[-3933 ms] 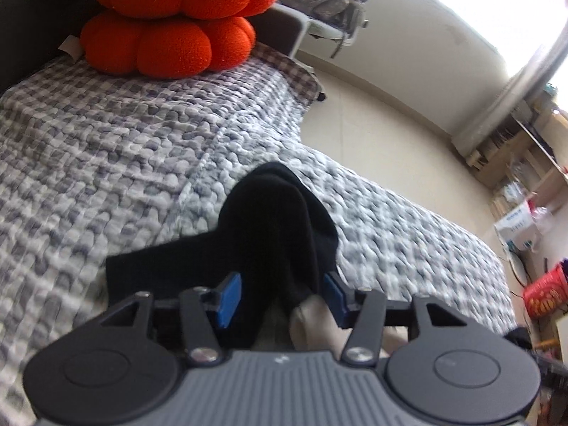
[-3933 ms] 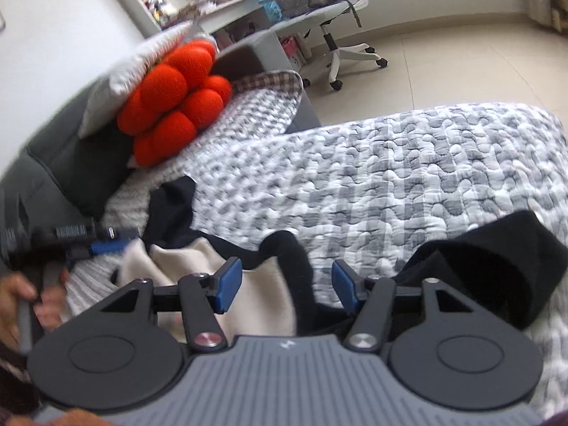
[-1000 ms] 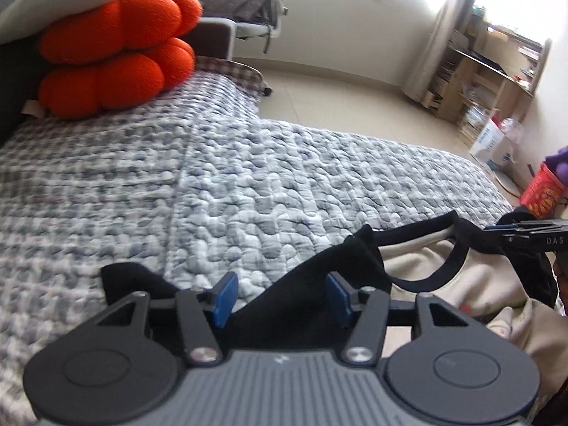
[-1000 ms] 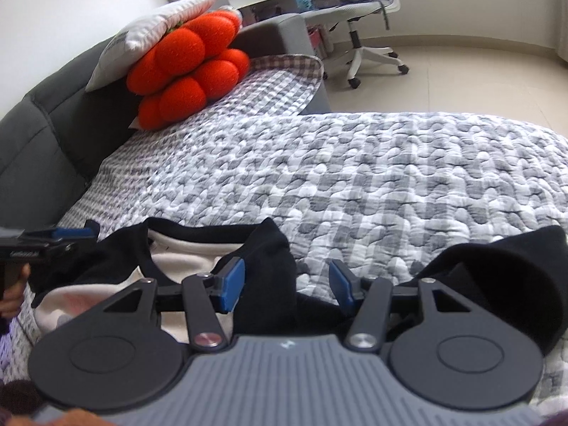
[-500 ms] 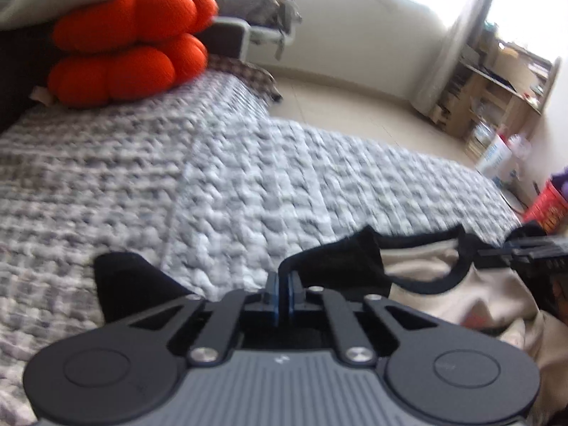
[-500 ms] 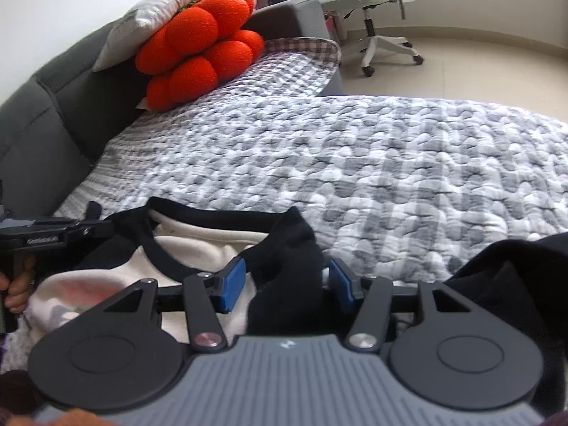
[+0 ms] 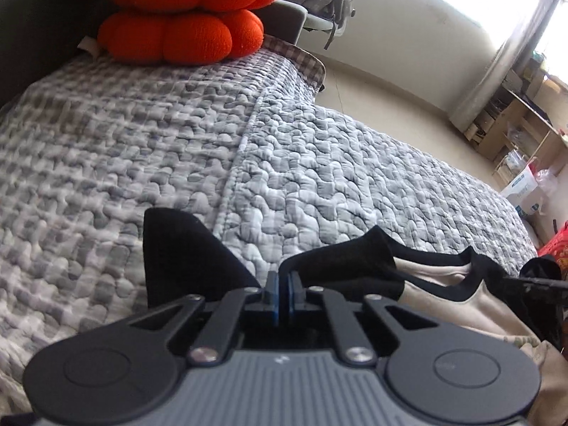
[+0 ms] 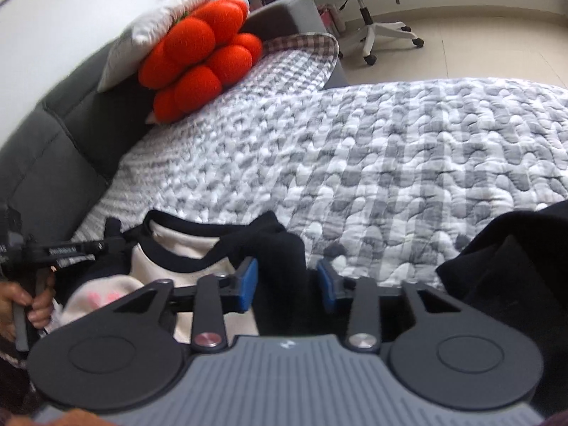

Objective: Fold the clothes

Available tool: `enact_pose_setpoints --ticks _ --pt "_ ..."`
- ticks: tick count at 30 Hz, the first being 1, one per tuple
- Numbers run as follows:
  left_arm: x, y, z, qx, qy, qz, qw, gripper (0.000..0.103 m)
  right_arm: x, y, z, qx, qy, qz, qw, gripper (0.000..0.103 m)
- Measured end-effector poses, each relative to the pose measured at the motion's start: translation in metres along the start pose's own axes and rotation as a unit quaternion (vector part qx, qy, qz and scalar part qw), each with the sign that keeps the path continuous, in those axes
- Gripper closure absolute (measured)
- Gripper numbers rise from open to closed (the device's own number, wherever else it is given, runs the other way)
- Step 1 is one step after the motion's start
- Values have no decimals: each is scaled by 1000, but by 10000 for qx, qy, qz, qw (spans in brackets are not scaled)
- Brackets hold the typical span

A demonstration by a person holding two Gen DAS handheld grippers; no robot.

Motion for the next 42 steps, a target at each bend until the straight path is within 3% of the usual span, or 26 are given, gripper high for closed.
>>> enact_pose_setpoints --ticks 1,4,9,17,26,31,34,38,42 --pt "1 -1 0 -18 -39 -20 10000 98 1 -2 2 -143 -126 -88 9998 88" --pt "12 -9 -11 -15 81 -279 9996 99 5 -10 9 -571 -505 -352 9965 98" --pt "33 -27 -36 27 426 -833 9956 99 14 -27 23 -1290 -1182 -822 9811 99" --pt "86 -33 -76 220 724 -1473 9862 99 45 -44 9 -1866 -1426 -1294 9634 99" --pt "138 7 -108 525 842 -1811 9784 99 108 -38 -17 -2377 -1509 -1730 9438 99" --pt "157 50 -109 709 705 -1759 9793 99 132 -8 -41 -2562 -1491 -1668 9404 100" --pt "165 78 -102 993 684 -1723 9776 99 138 10 -60 -2865 -1539 -1616 9317 103" --pt "163 122 -86 895 586 -1273 9861 99 140 39 -99 -2593 -1013 -1302 9516 103" --pt "151 152 -70 939 634 -882 9896 96 132 59 -112 -2119 -607 -1062 9696 102"
Point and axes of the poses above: each gripper's, at about its wrist camera, not at the fingertips, and y roughly the way its jaws point, z to its left, x to its top, the point moved 8 cm from there along y, roughly the way its jaws point, and after that the axes turned 2 degrees about x, right-handed, at the moved point
